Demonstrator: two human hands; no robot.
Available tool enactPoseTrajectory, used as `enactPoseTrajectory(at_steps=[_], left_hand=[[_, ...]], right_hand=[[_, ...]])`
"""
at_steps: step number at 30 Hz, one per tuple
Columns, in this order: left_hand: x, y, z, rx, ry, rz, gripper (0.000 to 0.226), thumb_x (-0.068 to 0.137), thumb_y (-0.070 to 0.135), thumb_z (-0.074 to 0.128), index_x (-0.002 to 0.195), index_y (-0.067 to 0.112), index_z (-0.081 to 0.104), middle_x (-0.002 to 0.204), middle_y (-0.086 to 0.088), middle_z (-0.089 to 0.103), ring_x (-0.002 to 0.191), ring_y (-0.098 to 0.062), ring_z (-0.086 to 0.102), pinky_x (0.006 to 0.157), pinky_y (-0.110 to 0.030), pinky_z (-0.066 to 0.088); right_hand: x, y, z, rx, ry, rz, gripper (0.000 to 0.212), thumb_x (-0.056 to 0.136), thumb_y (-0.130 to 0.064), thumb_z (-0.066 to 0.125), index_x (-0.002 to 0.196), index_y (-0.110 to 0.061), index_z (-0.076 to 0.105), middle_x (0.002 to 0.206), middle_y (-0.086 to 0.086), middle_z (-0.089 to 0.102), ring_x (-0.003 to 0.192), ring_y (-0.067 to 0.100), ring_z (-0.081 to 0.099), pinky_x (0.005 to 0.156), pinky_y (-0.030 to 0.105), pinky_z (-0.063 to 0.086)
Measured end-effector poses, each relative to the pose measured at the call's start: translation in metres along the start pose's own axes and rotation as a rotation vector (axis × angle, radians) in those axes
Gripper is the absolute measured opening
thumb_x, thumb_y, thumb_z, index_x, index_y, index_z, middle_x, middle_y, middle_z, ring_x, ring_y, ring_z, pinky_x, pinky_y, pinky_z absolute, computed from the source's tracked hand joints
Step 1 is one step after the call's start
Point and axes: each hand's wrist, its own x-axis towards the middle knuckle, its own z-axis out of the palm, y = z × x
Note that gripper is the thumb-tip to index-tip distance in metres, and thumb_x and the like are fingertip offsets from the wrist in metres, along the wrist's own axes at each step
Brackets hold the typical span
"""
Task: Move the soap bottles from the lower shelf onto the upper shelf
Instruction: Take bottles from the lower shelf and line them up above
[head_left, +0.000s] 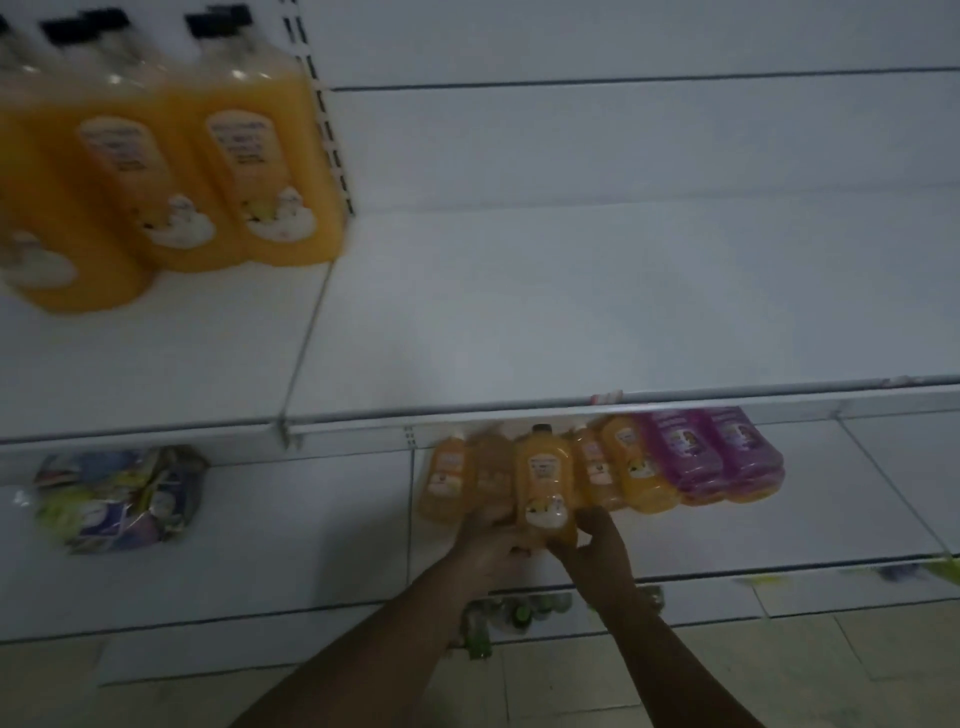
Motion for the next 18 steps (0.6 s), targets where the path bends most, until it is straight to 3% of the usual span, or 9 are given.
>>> enactPoseTrajectory(at_steps=[3, 6, 8, 10, 13, 15, 18], left_hand=[[-0.069, -0.003, -0.027, 0.031, -0.023, 0.138, 0.04, 0.082, 0.021, 0.085, 0.12, 0.016, 0.075, 0.122, -0.007, 0.075, 0.114, -0.025, 0.071, 0.099, -0.049, 0.058], [-0.134, 0.0, -0.059, 0.094, 0.025, 0.267, 0.036, 0.088, 0.008, 0.079, 0.122, 0.018, 0.073, 0.12, 0.0, 0.076, 0.111, -0.021, 0.073, 0.089, -0.033, 0.061], [-0.176, 0.005, -0.079, 0.171, 0.057, 0.346, 0.038, 0.092, 0.005, 0.074, 0.127, 0.021, 0.071, 0.123, 0.003, 0.075, 0.112, -0.019, 0.072, 0.091, -0.033, 0.06], [-0.216, 0.007, -0.101, 0.211, 0.104, 0.402, 0.042, 0.093, 0.007, 0.073, 0.129, 0.028, 0.07, 0.127, 0.007, 0.073, 0.112, -0.018, 0.072, 0.096, -0.04, 0.06], [-0.269, 0.017, -0.126, 0.219, 0.182, 0.478, 0.053, 0.092, 0.002, 0.073, 0.12, 0.047, 0.073, 0.126, 0.009, 0.071, 0.109, -0.021, 0.073, 0.09, -0.047, 0.062], [-0.3, 0.031, -0.142, 0.191, 0.196, 0.548, 0.057, 0.092, -0.003, 0.071, 0.119, 0.047, 0.073, 0.127, 0.006, 0.071, 0.112, -0.022, 0.072, 0.088, -0.041, 0.062], [-0.336, 0.053, -0.168, 0.176, 0.258, 0.64, 0.056, 0.09, -0.005, 0.072, 0.124, 0.039, 0.073, 0.13, 0.003, 0.07, 0.118, -0.021, 0.069, 0.091, -0.037, 0.061]], right_hand=[[-0.052, -0.021, 0.012, 0.049, -0.041, -0.015, 0.067, 0.073, -0.02, 0.092, 0.128, -0.021, 0.054, 0.114, 0.0, 0.07, 0.079, 0.018, 0.073, 0.068, 0.032, 0.06], [-0.103, -0.052, 0.022, 0.039, -0.133, -0.127, 0.061, 0.084, -0.015, 0.083, 0.138, -0.025, 0.055, 0.117, -0.006, 0.071, 0.064, 0.02, 0.072, 0.057, 0.033, 0.059], [-0.137, -0.075, 0.028, 0.057, -0.183, -0.218, 0.055, 0.085, -0.014, 0.082, 0.132, -0.033, 0.06, 0.118, -0.01, 0.07, 0.068, 0.022, 0.071, 0.062, 0.039, 0.061], [-0.172, -0.097, 0.038, 0.053, -0.222, -0.26, 0.057, 0.084, -0.013, 0.083, 0.13, -0.037, 0.059, 0.119, -0.012, 0.068, 0.072, 0.017, 0.069, 0.066, 0.033, 0.059], [-0.216, -0.134, 0.049, 0.071, -0.294, -0.314, 0.055, 0.085, -0.016, 0.083, 0.128, -0.039, 0.058, 0.115, -0.012, 0.066, 0.072, 0.015, 0.066, 0.066, 0.031, 0.058], [-0.235, -0.165, 0.054, 0.07, -0.321, -0.377, 0.053, 0.086, -0.021, 0.082, 0.126, -0.044, 0.058, 0.111, -0.009, 0.067, 0.074, 0.016, 0.066, 0.065, 0.03, 0.057], [-0.255, -0.217, 0.061, 0.043, -0.322, -0.518, 0.053, 0.089, -0.02, 0.079, 0.129, -0.045, 0.056, 0.119, -0.016, 0.064, 0.081, 0.014, 0.067, 0.065, 0.026, 0.057]])
